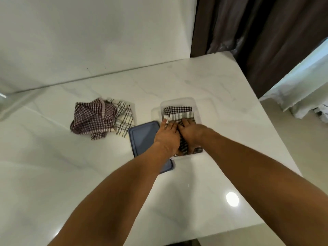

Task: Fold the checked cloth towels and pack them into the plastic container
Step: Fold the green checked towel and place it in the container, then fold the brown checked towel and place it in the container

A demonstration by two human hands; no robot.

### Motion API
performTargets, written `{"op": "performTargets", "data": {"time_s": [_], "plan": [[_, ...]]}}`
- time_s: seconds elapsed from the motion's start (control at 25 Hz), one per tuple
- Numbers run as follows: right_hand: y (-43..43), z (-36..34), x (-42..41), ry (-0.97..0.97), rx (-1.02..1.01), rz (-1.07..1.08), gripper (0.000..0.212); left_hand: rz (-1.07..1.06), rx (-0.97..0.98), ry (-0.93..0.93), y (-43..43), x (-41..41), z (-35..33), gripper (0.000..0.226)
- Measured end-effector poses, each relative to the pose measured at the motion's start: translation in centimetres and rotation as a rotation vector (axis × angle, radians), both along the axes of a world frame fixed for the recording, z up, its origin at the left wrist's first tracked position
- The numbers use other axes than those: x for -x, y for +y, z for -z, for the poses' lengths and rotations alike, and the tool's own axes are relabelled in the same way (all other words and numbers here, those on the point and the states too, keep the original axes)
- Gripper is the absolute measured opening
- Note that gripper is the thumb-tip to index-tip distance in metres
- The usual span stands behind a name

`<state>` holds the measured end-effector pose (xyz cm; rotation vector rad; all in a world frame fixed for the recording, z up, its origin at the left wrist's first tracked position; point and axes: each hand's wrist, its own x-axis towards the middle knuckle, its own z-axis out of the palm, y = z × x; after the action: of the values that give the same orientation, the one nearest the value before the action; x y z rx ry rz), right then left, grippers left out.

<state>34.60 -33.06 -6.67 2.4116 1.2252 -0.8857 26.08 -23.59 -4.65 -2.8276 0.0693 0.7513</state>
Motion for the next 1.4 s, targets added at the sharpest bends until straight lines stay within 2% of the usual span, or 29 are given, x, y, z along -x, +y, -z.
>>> {"op": "performTargets", "data": {"time_s": [0.24,0.4,0.44,0.6,0.76,0.88,0.96,1.04,1.12,1.16,1.32,1.4], "plan": [[1.8,-1.5,-0.2,0.027,0.047,0.024,0.133,-0.008,0.013,-0.001,1.3,0.0,0.1,0.109],[2.8,-3.2,-0.4,-0.032,-0.007,0.077,0.095,-0.007,-0.030,-0.028,1.6,-0.3,-0.5,0.116],[2.7,-3.4,-0.2,-0.050,-0.009,0.089,0.093,-0.016,-0.055,-0.028,1.5,-0.3,-0.6,0.118],[1.8,-2.3,1.8,-0.098,0.127,0.142,0.123,-0.040,-0.087,0.029,2.0,-0.3,0.5,0.118],[1.2,-1.8,2.9,-0.180,0.157,0.205,0.102,0.060,-0.165,0.058,1.3,-1.2,0.4,0.124],[1.0,-1.4,3.0,-0.239,0.167,0.209,0.095,0.058,-0.182,0.072,0.9,-1.2,0.4,0.125],[0.7,-1.4,3.1,-0.230,0.185,0.201,0.094,0.055,-0.160,0.060,0.7,-1.0,0.6,0.121],[1.1,-2.5,3.1,-0.197,0.185,0.201,0.089,0.030,-0.045,-0.021,0.9,-0.7,0.4,0.103],[1.4,-3.6,2.9,-0.174,0.123,0.189,0.073,-0.020,0.104,-0.128,1.6,-0.2,-0.3,0.079],[1.5,-3.7,2.9,-0.182,0.066,0.163,0.065,-0.040,0.142,-0.179,2.1,0.1,-0.6,0.074],[2.2,-4.1,4.3,-0.084,-0.006,0.172,0.042,-0.141,0.254,-0.322,4.3,2.3,-1.1,0.071],[3.1,-5.4,4.7,-0.101,-0.053,0.205,0.034,-0.209,0.317,-0.410,5.9,3.7,-1.2,0.068]]}}
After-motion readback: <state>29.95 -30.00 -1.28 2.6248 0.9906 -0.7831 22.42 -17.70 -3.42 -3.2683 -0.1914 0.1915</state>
